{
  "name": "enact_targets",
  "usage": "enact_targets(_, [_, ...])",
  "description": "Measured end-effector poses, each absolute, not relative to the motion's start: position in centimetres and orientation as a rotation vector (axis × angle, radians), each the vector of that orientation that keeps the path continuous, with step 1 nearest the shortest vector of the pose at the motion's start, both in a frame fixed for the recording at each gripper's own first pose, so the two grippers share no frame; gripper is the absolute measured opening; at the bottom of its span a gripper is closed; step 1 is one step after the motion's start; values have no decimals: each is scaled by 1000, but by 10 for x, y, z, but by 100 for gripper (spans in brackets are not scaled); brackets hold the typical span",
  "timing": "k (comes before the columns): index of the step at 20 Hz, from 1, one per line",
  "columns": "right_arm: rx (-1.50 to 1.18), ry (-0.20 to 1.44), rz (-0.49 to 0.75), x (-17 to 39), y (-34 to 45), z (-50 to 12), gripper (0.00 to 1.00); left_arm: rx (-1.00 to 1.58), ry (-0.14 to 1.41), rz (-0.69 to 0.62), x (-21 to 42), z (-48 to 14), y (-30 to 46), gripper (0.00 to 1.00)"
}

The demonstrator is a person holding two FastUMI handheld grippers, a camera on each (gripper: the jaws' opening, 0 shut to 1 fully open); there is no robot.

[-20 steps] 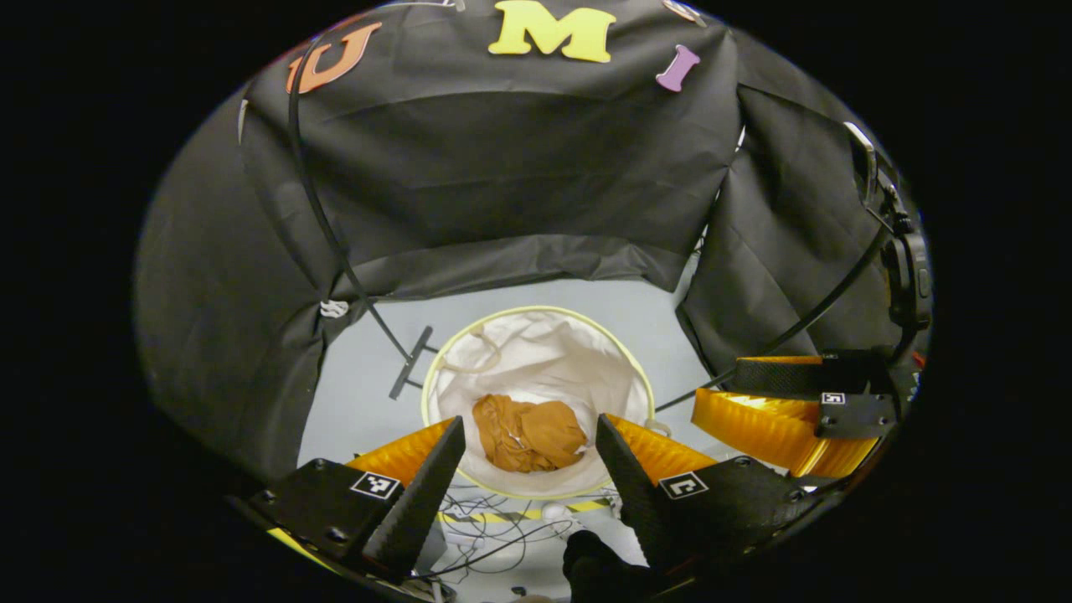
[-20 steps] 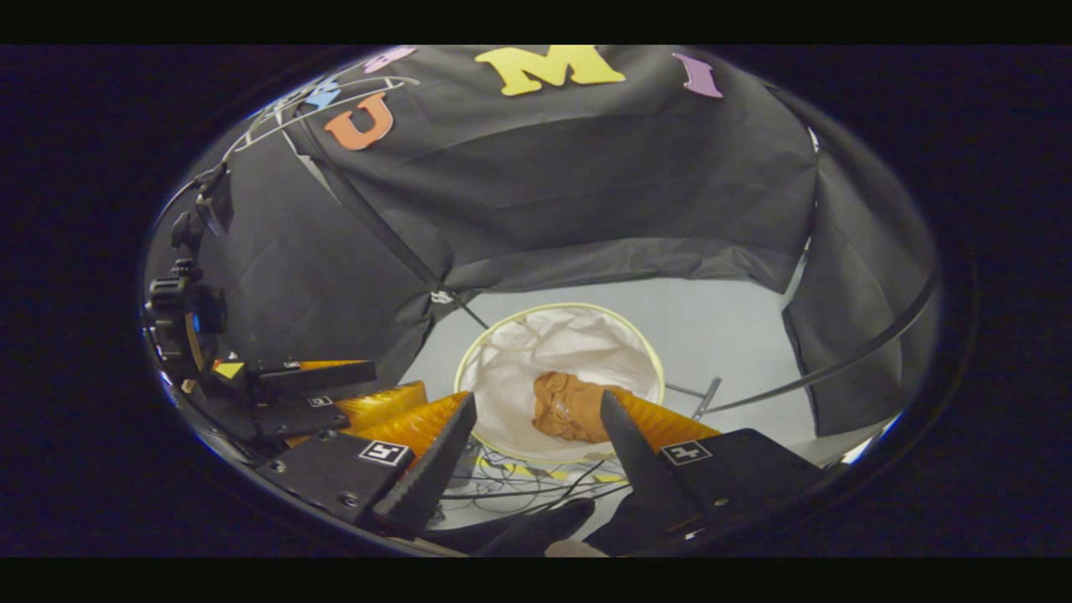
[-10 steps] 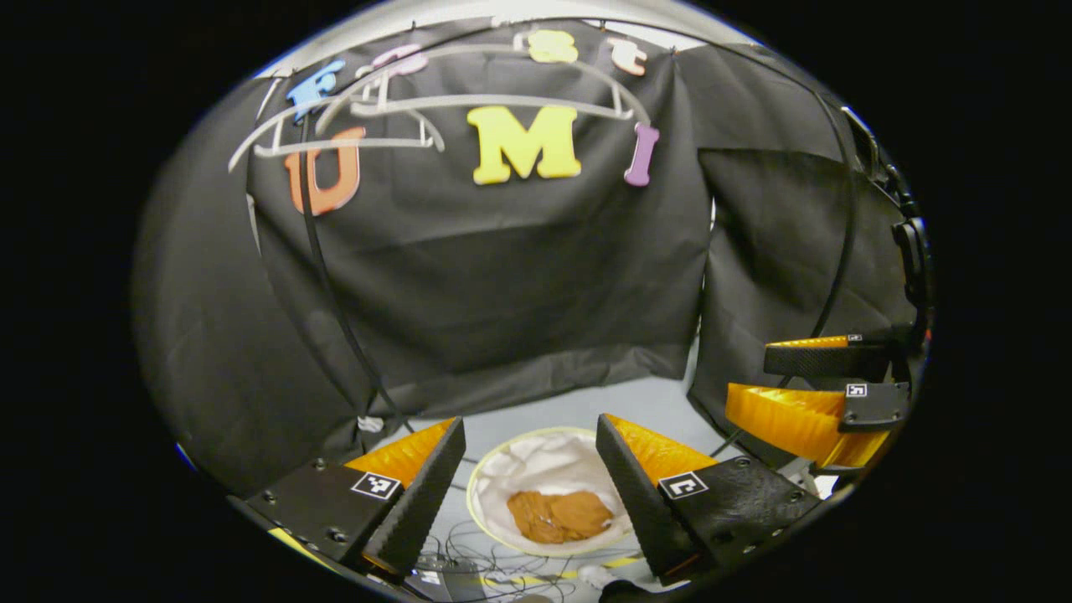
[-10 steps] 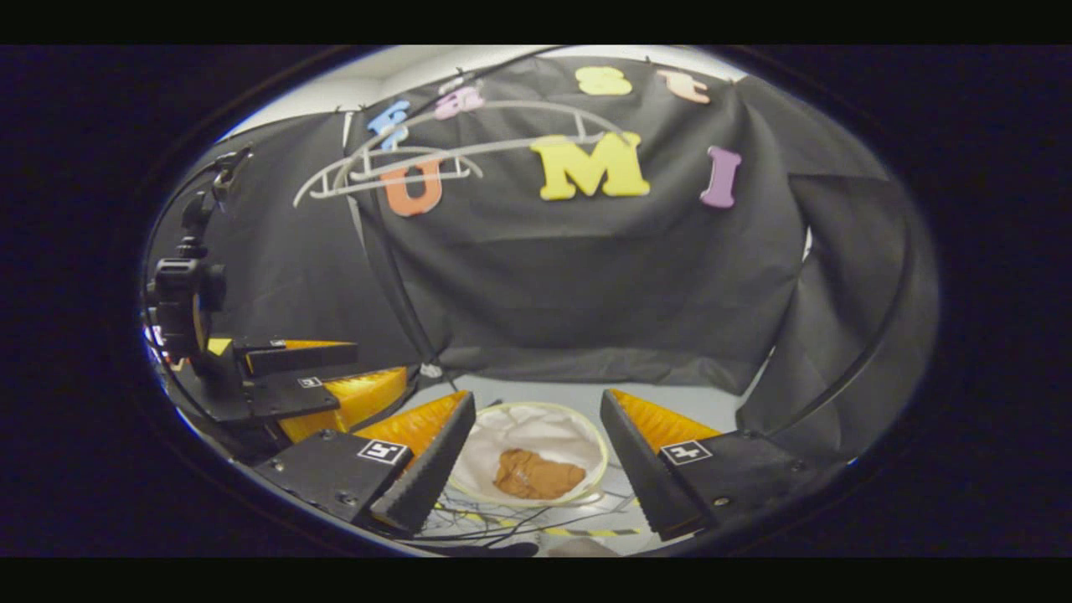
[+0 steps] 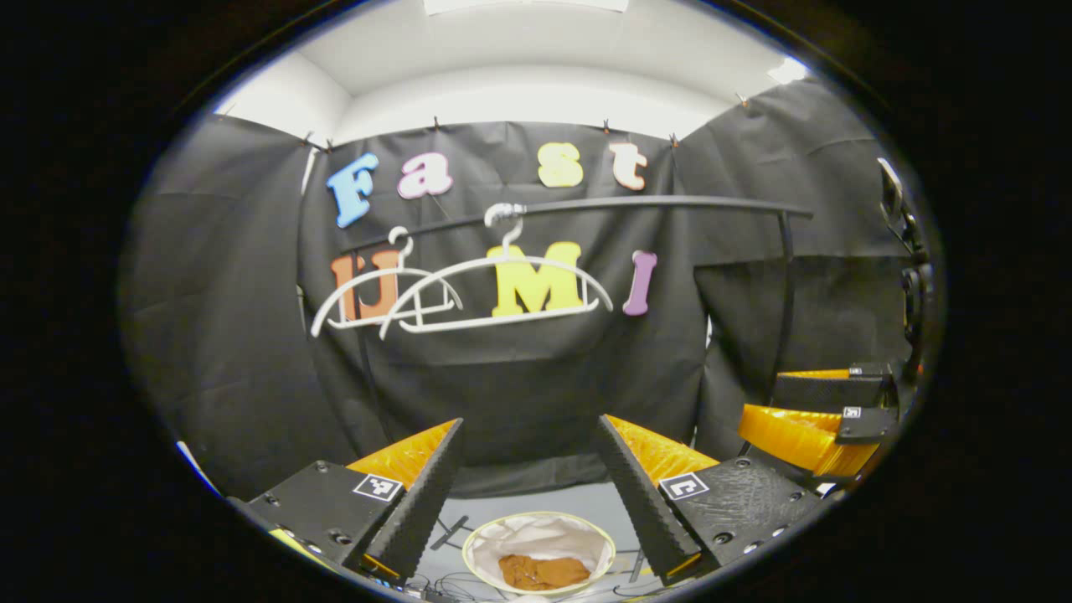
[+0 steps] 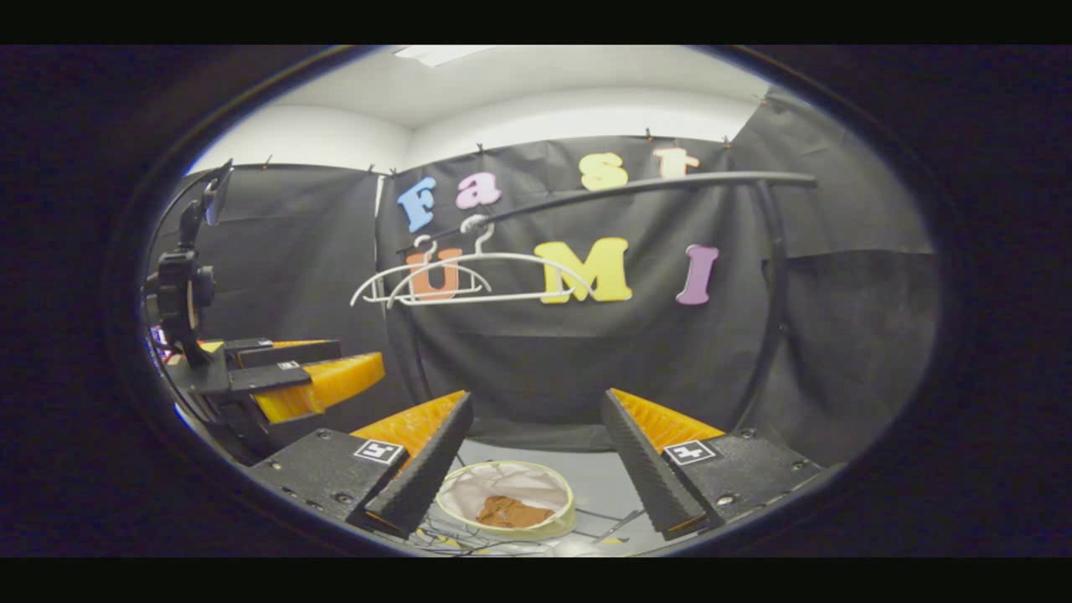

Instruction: Grasp the clothes on the hanger with both hands and then place them into the laundry hamper below.

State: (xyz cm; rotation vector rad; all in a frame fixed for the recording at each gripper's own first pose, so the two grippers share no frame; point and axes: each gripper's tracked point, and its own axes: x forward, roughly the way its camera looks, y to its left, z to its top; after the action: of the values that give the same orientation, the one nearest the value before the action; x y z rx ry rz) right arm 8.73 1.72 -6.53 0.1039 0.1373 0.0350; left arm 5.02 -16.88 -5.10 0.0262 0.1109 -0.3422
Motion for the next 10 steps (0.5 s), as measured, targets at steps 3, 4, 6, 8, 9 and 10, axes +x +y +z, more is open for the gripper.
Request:
enact_targets(3, [106, 101, 42, 42, -1, -55, 100, 65, 64, -255, 15, -30, -154, 97])
enact_targets(4, [109, 80, 37, 31, -6, -50, 100, 74, 48, -230, 4, -26, -149, 96])
enact_targets(6, [112, 43, 6, 16, -20, -42, 100, 84, 33, -175, -17, -21, -137, 99])
enact_targets(8, [130, 17, -15, 0, -27, -37, 100, 86, 62, -174, -33, -28, -137, 99])
enact_targets(9, [143, 15, -16, -5, -31, -35, 100, 89, 74, -176, -40, -30, -135, 98])
enact_targets(10, [151, 16, -18, -10, -33, -34, 100, 88, 72, -174, -45, -27, -133, 97])
